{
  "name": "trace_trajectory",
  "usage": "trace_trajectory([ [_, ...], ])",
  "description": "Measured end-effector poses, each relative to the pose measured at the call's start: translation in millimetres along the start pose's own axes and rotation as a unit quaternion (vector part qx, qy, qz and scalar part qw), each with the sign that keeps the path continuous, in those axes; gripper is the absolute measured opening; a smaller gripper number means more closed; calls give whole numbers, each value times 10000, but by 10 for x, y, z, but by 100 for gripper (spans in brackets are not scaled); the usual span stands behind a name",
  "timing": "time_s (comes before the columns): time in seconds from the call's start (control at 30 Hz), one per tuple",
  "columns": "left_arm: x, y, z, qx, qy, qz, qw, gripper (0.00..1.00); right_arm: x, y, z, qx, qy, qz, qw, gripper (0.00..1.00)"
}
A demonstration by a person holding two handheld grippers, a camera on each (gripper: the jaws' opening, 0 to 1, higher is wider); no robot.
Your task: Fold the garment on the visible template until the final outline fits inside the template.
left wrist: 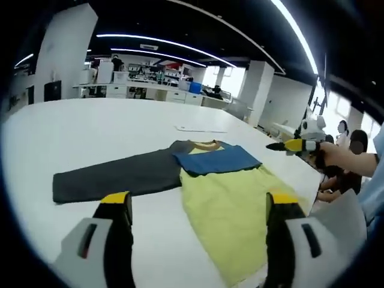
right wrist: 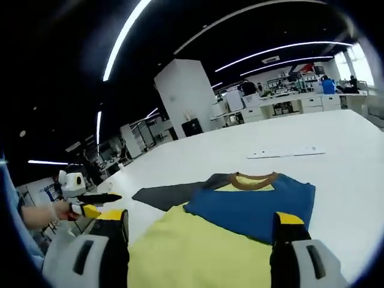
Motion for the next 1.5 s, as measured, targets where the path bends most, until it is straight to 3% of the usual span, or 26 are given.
trace_trajectory([
  [0.07, 72, 14, 3, -76, 47, -49, 9999, 89, -4, -10, -75, -138, 88, 155, 9997, 100],
  [0.17, 217, 5, 12, -15, 325, 53, 9995, 88, -35, -57, -132, 5, 207, 390, 9990, 100],
  [0.33, 490, -5, -32, 57, 856, -9, 9963, 87, -40, -40, -166, -40, 120, 368, 9992, 100],
  [0.4, 606, -12, -58, 79, 1053, -9, 9944, 88, -55, -32, -196, 81, 5, -16, 10000, 100],
  [0.47, 723, -20, -100, -31, 1304, -178, 9913, 87, -41, -20, -213, 154, 87, 153, 9997, 100],
  [0.57, 941, -78, -188, 47, 1931, -360, 9805, 83, -53, 4, -269, 129, -134, -169, 9997, 100],
  [0.67, 1081, -126, -241, -33, 2272, -627, 9718, 81, -47, 10, -312, 96, -169, -178, 9997, 100],
  [0.73, 1177, -131, -273, -223, 2445, -659, 9672, 74, -62, 10, -344, 60, -195, -225, 9995, 100],
  [0.87, 1343, -176, -237, -57, 2634, -756, 9617, 64, -113, -59, -391, 50, -273, -153, 9995, 99],
  [0.93, 1440, -223, -203, 43, 2847, -805, 9552, 61, -123, -98, -411, 56, -309, -79, 9995, 98],
  [1.03, 1518, -258, -189, -90, 3013, -900, 9492, 47, -133, -136, -451, 128, -357, -7, 9993, 98],
  [1.07, 1545, -276, -185, -136, 3106, -1054, 9446, 44, -129, -142, -473, 121, -340, 11, 9993, 97],
  [1.13, 1589, -302, -169, -47, 3189, -1117, 9412, 41, -109, -162, -539, 71, -297, 64, 9995, 95],
  [1.23, 1668, -373, -165, 4, 3614, -1321, 9230, 40, -128, -217, -628, 92, -355, 104, 9993, 94],
  [1.3, 1688, -385, -164, -12, 3702, -1479, 9171, 35, -137, -239, -667, 137, -411, 121, 9990, 94],
  [1.4, 1786, -384, -133, -125, 3628, -1542, 9189, 30, -159, -252, -751, 104, -507, 168, 9985, 93],
  [1.5, 1792, -407, -101, 74, 3691, -1482, 9175, 27, -170, -271, -799, 100, -579, 197, 9981, 92],
])
Point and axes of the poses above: the point that each gripper's makers call its tool centre point, and the gripper's own axes: z roughly forward along the fingers, x roughly to its left, y roughly out of its top, the point moved 10 cm from there along -z, roughly backward along the fingers, and after that the axes turned 2 degrees about -y, right-handed, at the moved point
